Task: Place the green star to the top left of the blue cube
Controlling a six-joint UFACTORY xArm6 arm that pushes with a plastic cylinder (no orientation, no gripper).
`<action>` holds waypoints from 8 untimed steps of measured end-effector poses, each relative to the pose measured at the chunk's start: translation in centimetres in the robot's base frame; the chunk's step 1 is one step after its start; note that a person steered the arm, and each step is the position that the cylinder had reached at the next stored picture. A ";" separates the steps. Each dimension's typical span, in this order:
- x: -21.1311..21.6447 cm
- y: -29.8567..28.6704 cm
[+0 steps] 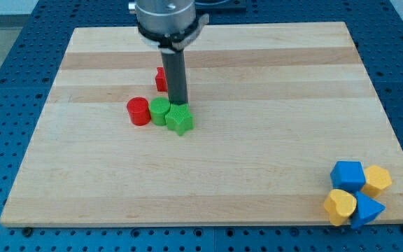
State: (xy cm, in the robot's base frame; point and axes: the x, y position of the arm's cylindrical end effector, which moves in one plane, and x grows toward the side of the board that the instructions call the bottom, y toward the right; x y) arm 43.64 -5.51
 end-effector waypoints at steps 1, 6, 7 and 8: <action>3.8 1.4; 7.6 -2.7; 7.7 4.5; 7.6 11.3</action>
State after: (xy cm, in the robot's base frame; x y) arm 51.29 5.80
